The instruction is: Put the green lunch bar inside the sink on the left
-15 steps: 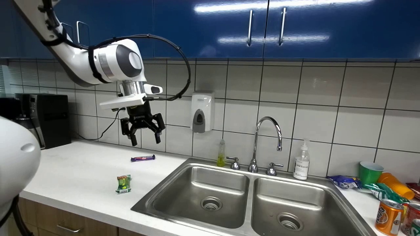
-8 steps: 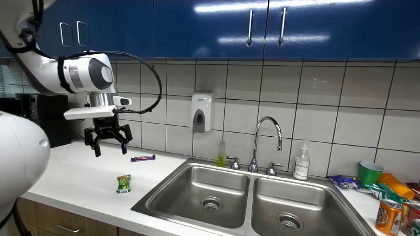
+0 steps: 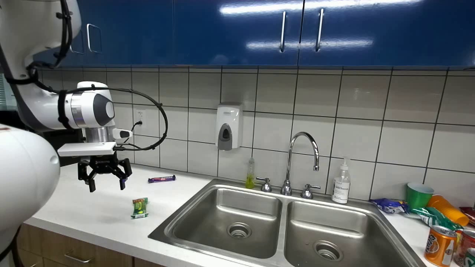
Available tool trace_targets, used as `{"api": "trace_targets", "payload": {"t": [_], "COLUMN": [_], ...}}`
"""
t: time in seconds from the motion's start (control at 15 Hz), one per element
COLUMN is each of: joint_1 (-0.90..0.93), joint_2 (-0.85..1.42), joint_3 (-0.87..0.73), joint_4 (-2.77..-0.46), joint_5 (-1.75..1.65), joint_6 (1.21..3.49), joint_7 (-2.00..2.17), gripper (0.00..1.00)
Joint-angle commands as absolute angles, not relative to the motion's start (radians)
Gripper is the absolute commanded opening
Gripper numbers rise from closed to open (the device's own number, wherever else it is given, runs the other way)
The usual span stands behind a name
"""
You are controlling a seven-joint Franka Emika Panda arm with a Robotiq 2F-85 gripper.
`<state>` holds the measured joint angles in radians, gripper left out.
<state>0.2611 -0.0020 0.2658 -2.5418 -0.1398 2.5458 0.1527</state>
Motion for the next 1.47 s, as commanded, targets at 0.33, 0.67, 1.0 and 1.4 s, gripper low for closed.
{"api": "trace_targets", "payload": {"t": [0.33,0.67,1.0,1.4], "joint_1": [0.277,0.3,0.294,0.26], "joint_2": [0.304,0.389,0.42,0.425], "joint_3": [0.139,0.084,0.091,0.119], "joint_4": [-2.298,-2.2,-2.168,-2.177], "joint_5": [-0.332,-0.336,-0.309,-0.26], "joint_6": [2.625,2.562,2.521,2.538], "joint_7": [0.249,0.229,0.174,0.073], "gripper": [1.0,1.0,1.0,1.0]}}
